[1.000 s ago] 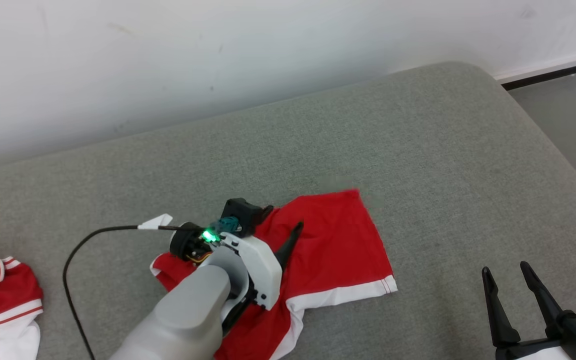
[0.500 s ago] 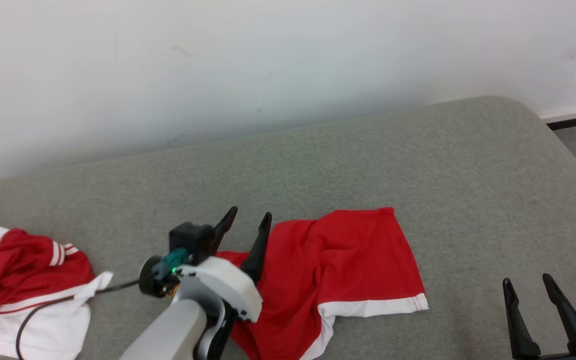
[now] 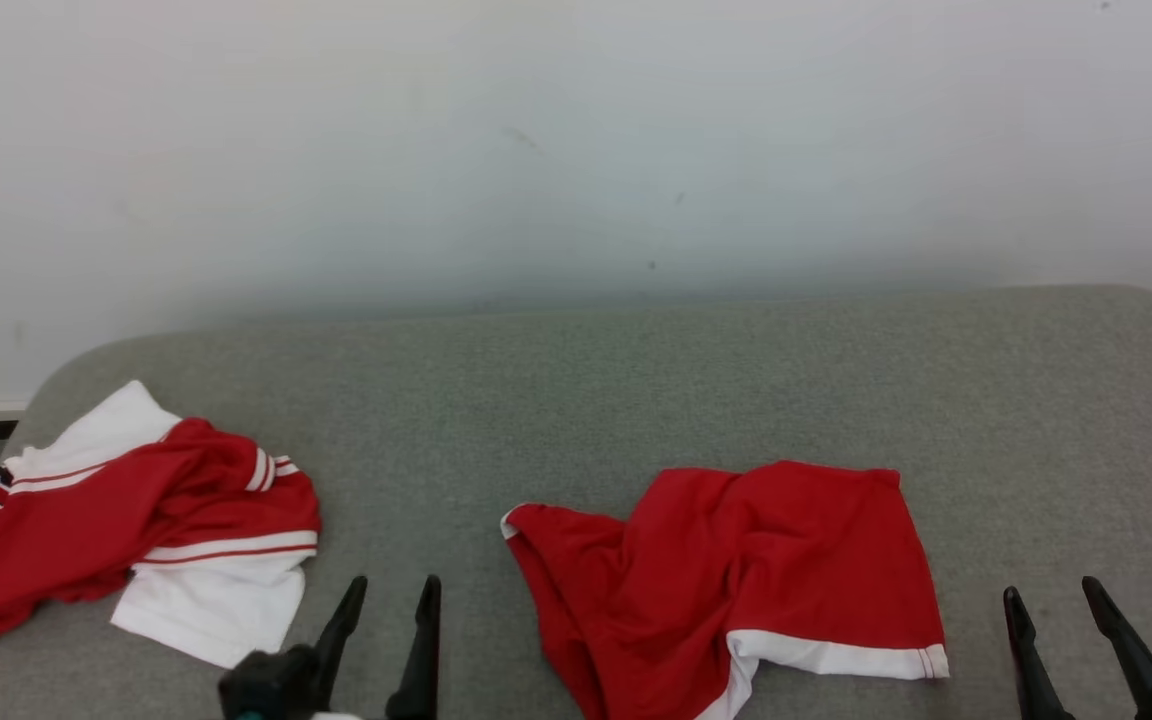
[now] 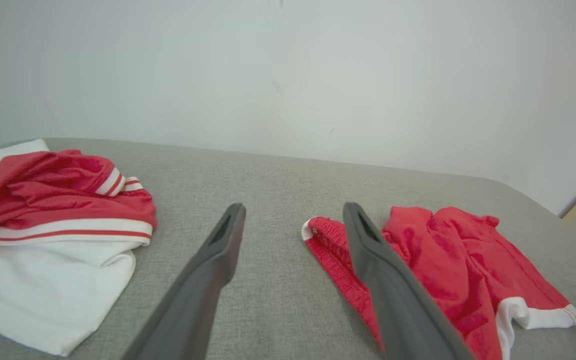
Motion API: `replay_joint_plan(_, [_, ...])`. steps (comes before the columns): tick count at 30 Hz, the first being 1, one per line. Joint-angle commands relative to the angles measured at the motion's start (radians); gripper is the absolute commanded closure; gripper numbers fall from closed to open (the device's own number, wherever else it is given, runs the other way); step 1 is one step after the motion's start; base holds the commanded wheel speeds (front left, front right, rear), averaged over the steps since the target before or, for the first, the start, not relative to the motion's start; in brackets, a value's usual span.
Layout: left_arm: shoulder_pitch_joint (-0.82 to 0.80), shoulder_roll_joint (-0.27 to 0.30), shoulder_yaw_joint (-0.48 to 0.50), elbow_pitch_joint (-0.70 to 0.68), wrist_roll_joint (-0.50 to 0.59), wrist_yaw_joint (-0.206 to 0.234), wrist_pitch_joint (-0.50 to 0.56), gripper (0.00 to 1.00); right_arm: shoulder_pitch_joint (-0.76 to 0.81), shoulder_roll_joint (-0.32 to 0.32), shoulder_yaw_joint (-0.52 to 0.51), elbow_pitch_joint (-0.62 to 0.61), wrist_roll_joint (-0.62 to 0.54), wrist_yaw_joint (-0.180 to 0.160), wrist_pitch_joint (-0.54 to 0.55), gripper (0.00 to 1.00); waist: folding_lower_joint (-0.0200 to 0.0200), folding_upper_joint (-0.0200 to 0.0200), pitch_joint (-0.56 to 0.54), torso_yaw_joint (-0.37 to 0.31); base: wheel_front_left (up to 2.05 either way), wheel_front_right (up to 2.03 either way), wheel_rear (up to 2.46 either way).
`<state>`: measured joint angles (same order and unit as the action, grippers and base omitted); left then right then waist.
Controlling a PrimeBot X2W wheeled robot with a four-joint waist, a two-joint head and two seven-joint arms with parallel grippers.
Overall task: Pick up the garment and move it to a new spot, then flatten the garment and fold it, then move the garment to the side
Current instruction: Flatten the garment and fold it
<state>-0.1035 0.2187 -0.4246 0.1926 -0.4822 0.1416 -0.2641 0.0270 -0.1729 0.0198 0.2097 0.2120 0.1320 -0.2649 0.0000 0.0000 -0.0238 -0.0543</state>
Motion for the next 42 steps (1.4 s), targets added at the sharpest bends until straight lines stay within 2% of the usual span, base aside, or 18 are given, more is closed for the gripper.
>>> replay_joint_plan(1, [0.059,-0.009,0.031,-0.016,0.039,0.004,-0.001,0.0,0.014,-0.007,0.011,0.011,-0.004,-0.002,0.001,0.0,0.0,0.0,-0.023,0.029,0.0,0.0,0.0])
replay_joint_plan(5, [0.167,-0.04,0.108,-0.046,0.09,-0.013,0.0,0.0,0.016,0.004,0.022,0.03,0.002,-0.002,0.001,0.0,0.0,0.0,-0.043,0.042,0.0,0.0,0.0])
replay_joint_plan(11, [0.273,-0.098,0.213,-0.055,0.157,-0.08,-0.001,0.0,0.022,0.02,0.036,0.062,0.013,-0.002,0.001,0.0,0.0,0.0,-0.054,0.046,0.0,0.0,0.0])
replay_joint_plan(17, [0.295,-0.14,0.278,-0.052,0.211,-0.142,-0.001,0.0,0.009,0.025,0.042,0.084,0.024,-0.002,0.001,0.0,0.0,0.0,-0.051,0.046,0.0,0.0,0.0])
replay_joint_plan(22, [0.288,-0.157,0.297,-0.055,0.238,-0.163,-0.001,0.0,0.0,0.02,0.04,0.078,0.027,-0.002,0.001,0.0,0.0,0.0,-0.048,0.041,0.0,0.0,0.0])
replay_joint_plan(25, [0.286,-0.16,0.283,-0.047,0.26,-0.186,0.0,0.0,-0.007,0.015,0.037,0.076,0.039,-0.002,0.001,0.0,0.0,0.0,-0.046,0.035,0.0,0.0,0.0])
replay_joint_plan(29, [0.281,-0.161,0.217,0.002,0.27,-0.222,0.009,0.0,-0.029,-0.004,0.066,0.117,0.083,-0.002,0.017,0.0,0.0,0.0,-0.042,0.027,0.0,0.0,0.0])
replay_joint_plan(36, [0.228,-0.143,0.089,0.035,0.241,-0.262,0.146,0.0,-0.092,-0.052,0.151,0.168,0.172,-0.002,0.215,0.0,0.0,0.0,-0.013,0.017,0.0,0.0,0.0])
replay_joint_plan(42, [0.161,-0.121,-0.025,0.075,0.212,-0.271,0.217,0.0,-0.148,-0.038,0.177,0.237,0.186,-0.002,0.357,0.0,0.0,0.0,0.025,0.018,0.0,0.0,0.0])
